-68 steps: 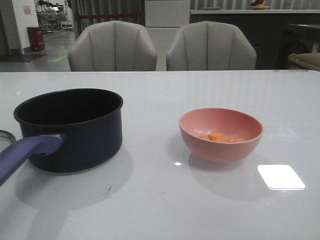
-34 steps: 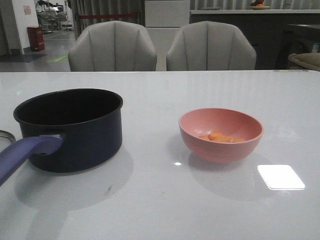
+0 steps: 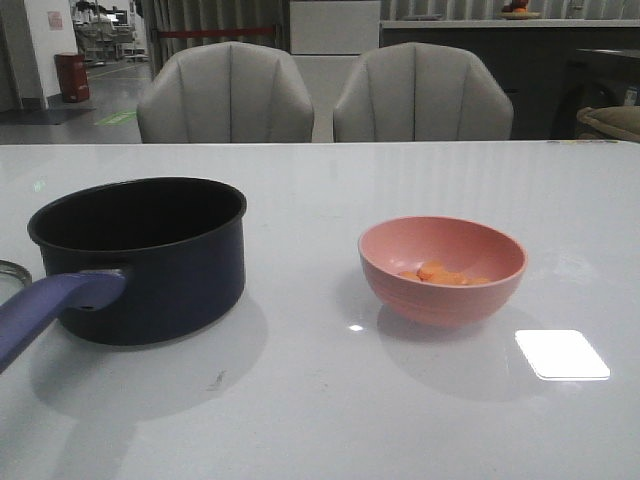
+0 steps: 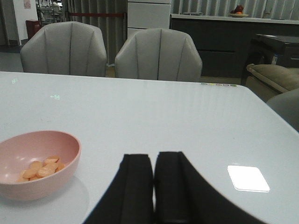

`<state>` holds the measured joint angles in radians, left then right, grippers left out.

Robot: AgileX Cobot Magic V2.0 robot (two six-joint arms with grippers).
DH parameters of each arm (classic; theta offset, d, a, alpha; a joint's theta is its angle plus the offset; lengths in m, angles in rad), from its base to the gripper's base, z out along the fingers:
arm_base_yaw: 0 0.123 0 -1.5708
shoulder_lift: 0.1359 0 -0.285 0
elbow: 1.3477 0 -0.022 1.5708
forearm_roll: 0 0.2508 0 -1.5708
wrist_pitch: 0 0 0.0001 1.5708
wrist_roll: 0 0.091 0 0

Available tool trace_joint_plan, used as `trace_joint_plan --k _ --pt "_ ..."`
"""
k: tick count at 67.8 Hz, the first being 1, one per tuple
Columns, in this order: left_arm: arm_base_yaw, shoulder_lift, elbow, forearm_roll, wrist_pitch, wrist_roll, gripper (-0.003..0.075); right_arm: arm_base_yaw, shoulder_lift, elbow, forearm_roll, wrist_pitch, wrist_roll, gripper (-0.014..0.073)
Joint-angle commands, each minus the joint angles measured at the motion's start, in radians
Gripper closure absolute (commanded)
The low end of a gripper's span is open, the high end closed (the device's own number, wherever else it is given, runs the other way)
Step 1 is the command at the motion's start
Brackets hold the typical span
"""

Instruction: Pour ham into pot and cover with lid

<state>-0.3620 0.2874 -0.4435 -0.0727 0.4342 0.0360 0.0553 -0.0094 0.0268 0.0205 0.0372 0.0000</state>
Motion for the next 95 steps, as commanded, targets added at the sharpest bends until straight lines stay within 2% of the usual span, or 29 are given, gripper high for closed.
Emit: trace_joint_plan --k 1,19,30,36,51,64,73,80,81,90,95 --pt "-0.016 -0.062 0.017 -0.012 -0.119 0.000 0.0275 -0.007 -0.021 -0.005 -0.015 -0.085 0.000 0.0407" --pt "-0.016 -0.128 0.072 -0.016 -0.133 0.000 0.0318 -0.007 -0.021 -0.005 -0.015 -0.095 0.000 0.0407" --pt "-0.016 -0.128 0.072 -0.018 -0.133 0.000 0.0318 -0.007 -0.020 -0.019 -0.010 -0.267 0.000 0.0407" --pt "-0.016 -0.128 0.072 -0.018 -0.133 0.000 0.0318 -0.007 0.001 -0.091 0.008 -0.188 0.000 0.0407" --pt "-0.016 -0.128 0.072 -0.020 -0.135 0.000 0.0318 -0.007 0.216 -0.330 0.008 0.222 0.000 0.0407" --pt "-0.016 -0.128 0.072 -0.020 -0.137 0.000 0.0318 -0.007 0.309 -0.335 0.026 0.274 0.000 0.0407" --pt "-0.016 -0.128 0.072 -0.020 -0.137 0.000 0.0318 -0.006 0.368 -0.339 0.072 0.242 0.000 0.0403" --pt "-0.016 -0.128 0.072 -0.020 -0.137 0.000 0.0318 -0.005 0.469 -0.379 0.118 0.246 0.000 0.0330" --pt "-0.016 -0.128 0.072 -0.020 -0.135 0.000 0.0318 -0.005 0.502 -0.394 0.122 0.248 0.000 0.0286" --pt "-0.016 -0.128 0.072 -0.020 -0.135 0.000 0.0318 -0.001 0.672 -0.477 0.136 0.259 0.000 0.0135" --pt "-0.016 -0.128 0.072 -0.020 -0.135 0.000 0.0318 0.016 0.766 -0.521 0.155 0.257 0.000 0.0116"
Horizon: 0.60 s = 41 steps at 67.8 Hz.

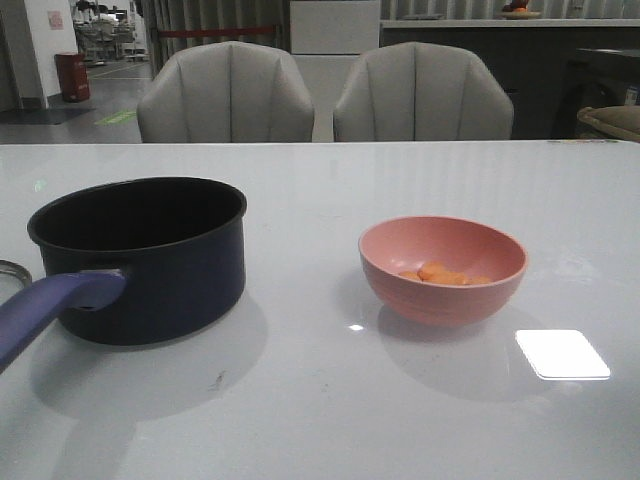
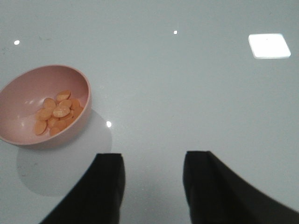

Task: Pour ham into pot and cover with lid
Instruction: 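Lower the right gripper to the pink bowl rim and grasp it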

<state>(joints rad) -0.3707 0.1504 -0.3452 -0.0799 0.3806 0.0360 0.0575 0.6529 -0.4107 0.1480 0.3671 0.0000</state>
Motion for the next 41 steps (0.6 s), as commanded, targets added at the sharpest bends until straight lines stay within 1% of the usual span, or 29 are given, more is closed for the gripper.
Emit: trace_joint_plan --k 1,16,28,41 --pt "-0.007 0.009 -0.026 -0.013 -0.081 0.000 0.0318 0.022 0.132 -0.097 0.033 -0.077 0.000 0.0118" --pt "-0.007 0.009 -0.026 -0.013 -0.081 0.000 0.0318 0.127 0.452 -0.236 0.052 -0.186 0.000 0.0124" --pt "-0.007 0.009 -0.026 -0.013 -0.081 0.000 0.0318 0.201 0.677 -0.370 0.059 -0.194 0.000 0.0124" --pt "-0.007 0.009 -0.026 -0.013 -0.081 0.000 0.0318 0.213 0.887 -0.509 0.066 -0.190 0.000 0.0124"
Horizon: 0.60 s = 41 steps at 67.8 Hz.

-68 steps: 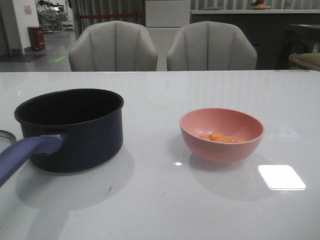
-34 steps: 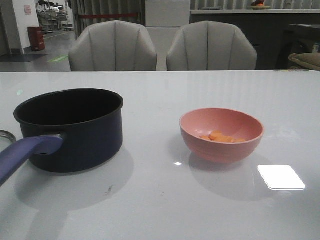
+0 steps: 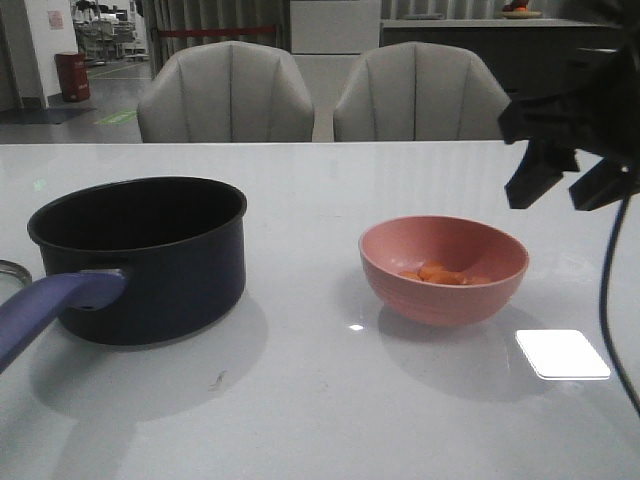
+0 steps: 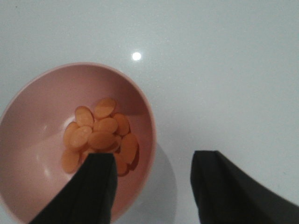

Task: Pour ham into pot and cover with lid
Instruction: 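Lower the right gripper to the pink bowl rim and grasp it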

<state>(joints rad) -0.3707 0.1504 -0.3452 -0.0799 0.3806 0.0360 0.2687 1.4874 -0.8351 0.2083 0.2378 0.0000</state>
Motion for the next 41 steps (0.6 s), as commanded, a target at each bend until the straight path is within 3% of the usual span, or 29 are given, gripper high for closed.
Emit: trace_joint_plan --k 1,16,32,41 --pt "-0.007 0.009 -0.026 -0.013 -0.081 0.000 0.0318 0.002 0.064 -0.093 0.007 -0.059 0.000 0.0124" --pt "-0.007 0.009 -0.026 -0.013 -0.081 0.000 0.0317 0.003 0.221 -0.201 0.013 0.001 0.000 0.0137" --pt "-0.007 0.009 -0.026 -0.013 -0.081 0.000 0.0318 0.003 0.274 -0.251 0.054 0.051 0.000 0.0370" --pt "-0.007 0.009 -0.026 -0.013 -0.081 0.000 0.0318 0.003 0.262 -0.281 0.075 0.071 0.000 0.0452"
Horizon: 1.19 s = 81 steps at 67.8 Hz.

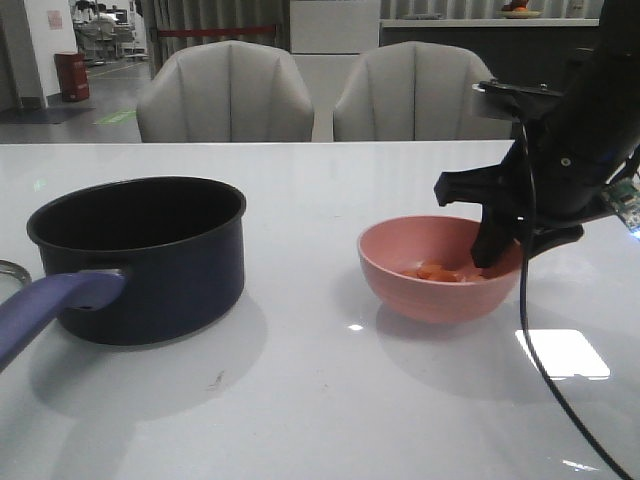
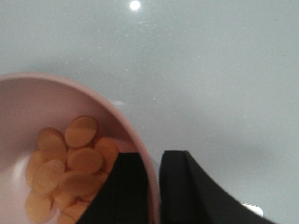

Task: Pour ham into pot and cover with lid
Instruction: 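Lower the right gripper to the pink bowl rim and grasp it, then lift the pink bowl and carry it over the saucepan, right gripper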

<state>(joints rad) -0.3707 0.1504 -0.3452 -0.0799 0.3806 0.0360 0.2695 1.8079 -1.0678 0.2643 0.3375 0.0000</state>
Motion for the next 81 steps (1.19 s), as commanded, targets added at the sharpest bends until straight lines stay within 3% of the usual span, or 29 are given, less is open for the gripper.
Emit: trace_joint_plan --k 1,27,42,54,69,81 --pt "-0.007 0.009 -0.026 -0.013 -0.081 0.000 0.0317 0.002 -0.062 -0.052 0.019 -0.029 0.000 0.0460" --pt "-0.007 0.009 -0.026 -0.013 -0.081 0.000 0.0318 0.021 -0.067 -0.180 0.032 0.054 0.000 0.0465" --pt "-0.007 0.009 -0.026 -0.013 -0.081 0.000 0.0317 0.150 -0.053 -0.368 0.031 0.132 -0.117 0.0465" --pt "-0.007 0.009 -0.026 -0.013 -0.081 0.000 0.0318 0.247 0.002 -0.492 0.030 0.121 -0.119 0.0465" --pt "-0.007 0.009 -0.026 -0.013 -0.081 0.000 0.0318 0.327 0.035 -0.508 0.028 -0.152 -0.119 0.0465" --pt "-0.007 0.009 -0.026 -0.013 -0.081 0.000 0.0318 0.373 0.035 -0.380 0.001 -0.552 -0.121 0.0465"
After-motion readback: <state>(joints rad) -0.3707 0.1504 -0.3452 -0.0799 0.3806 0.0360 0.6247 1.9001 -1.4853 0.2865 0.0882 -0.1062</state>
